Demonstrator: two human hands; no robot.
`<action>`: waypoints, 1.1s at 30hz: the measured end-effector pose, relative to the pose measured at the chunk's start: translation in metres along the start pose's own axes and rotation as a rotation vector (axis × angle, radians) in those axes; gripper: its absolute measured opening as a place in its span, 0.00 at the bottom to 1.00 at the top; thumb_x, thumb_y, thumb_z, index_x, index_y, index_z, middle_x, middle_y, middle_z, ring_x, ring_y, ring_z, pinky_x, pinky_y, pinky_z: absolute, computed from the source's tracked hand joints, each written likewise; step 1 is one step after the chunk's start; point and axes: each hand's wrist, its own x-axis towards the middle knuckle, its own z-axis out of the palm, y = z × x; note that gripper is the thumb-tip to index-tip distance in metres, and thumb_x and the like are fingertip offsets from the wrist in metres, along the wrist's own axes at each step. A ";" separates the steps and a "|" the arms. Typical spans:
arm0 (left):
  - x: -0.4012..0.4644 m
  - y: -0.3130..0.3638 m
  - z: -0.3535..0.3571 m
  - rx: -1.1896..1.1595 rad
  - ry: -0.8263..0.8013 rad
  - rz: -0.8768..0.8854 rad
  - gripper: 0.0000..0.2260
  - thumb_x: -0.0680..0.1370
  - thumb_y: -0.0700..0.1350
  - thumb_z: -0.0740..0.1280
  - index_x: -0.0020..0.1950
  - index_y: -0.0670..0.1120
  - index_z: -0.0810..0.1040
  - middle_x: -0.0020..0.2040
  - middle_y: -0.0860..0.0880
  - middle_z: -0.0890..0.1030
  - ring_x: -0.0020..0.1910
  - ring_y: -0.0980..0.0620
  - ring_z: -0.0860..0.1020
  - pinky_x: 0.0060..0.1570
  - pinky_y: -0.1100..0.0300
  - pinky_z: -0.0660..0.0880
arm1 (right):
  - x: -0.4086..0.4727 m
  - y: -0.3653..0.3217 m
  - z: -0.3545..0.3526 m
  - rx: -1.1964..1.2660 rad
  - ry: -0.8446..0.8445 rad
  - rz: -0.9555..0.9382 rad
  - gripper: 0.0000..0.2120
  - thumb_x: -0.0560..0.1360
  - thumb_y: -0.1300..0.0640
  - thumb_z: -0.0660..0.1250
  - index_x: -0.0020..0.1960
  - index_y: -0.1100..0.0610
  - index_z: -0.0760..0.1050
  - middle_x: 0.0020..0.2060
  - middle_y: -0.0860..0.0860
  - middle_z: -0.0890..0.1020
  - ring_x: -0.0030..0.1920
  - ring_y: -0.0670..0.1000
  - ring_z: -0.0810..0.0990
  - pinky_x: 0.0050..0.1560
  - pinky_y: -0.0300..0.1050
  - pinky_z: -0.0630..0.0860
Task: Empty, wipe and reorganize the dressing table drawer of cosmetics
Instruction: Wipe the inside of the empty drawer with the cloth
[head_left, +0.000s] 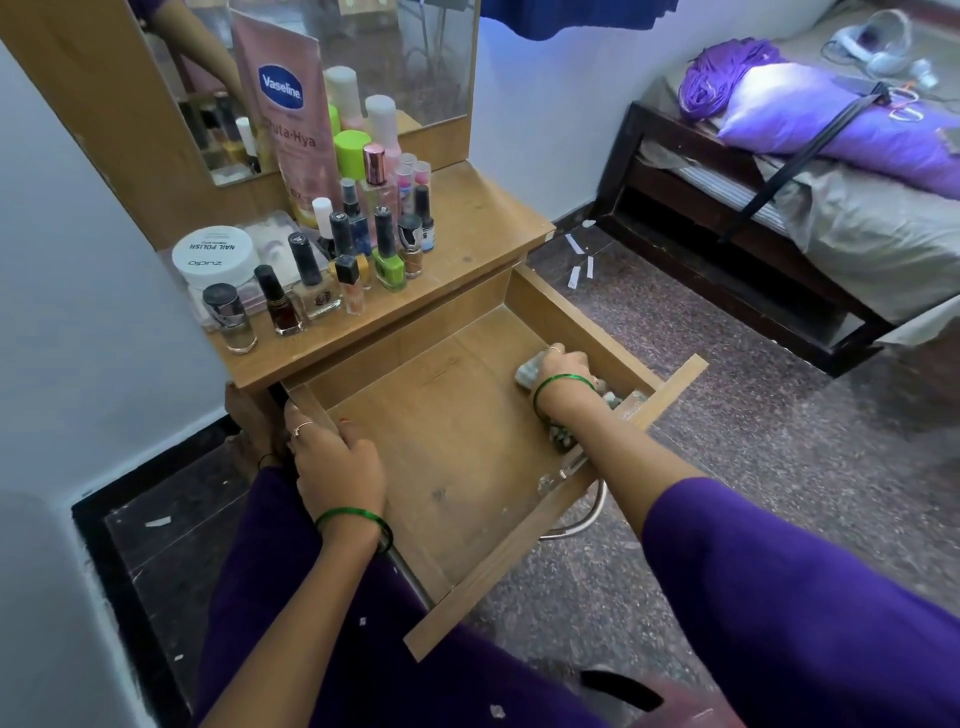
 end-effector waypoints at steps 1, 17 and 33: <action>0.000 0.000 0.000 0.001 0.002 0.001 0.26 0.80 0.39 0.58 0.76 0.42 0.52 0.70 0.37 0.66 0.64 0.38 0.71 0.58 0.48 0.71 | -0.004 -0.001 -0.004 -0.015 -0.010 -0.095 0.29 0.75 0.63 0.64 0.72 0.59 0.56 0.65 0.61 0.65 0.64 0.64 0.70 0.60 0.55 0.70; -0.001 0.001 -0.003 0.023 -0.011 -0.003 0.26 0.80 0.40 0.58 0.76 0.43 0.53 0.69 0.38 0.67 0.63 0.39 0.72 0.57 0.46 0.71 | -0.021 0.000 0.002 0.026 0.039 0.171 0.27 0.75 0.69 0.58 0.72 0.63 0.54 0.68 0.75 0.57 0.70 0.75 0.54 0.70 0.68 0.53; -0.006 0.013 -0.007 0.014 -0.009 -0.022 0.25 0.80 0.38 0.57 0.76 0.41 0.54 0.71 0.37 0.66 0.69 0.39 0.65 0.62 0.46 0.67 | -0.034 -0.022 -0.008 0.116 0.218 -0.212 0.25 0.76 0.67 0.58 0.69 0.57 0.54 0.57 0.62 0.73 0.58 0.64 0.72 0.50 0.54 0.71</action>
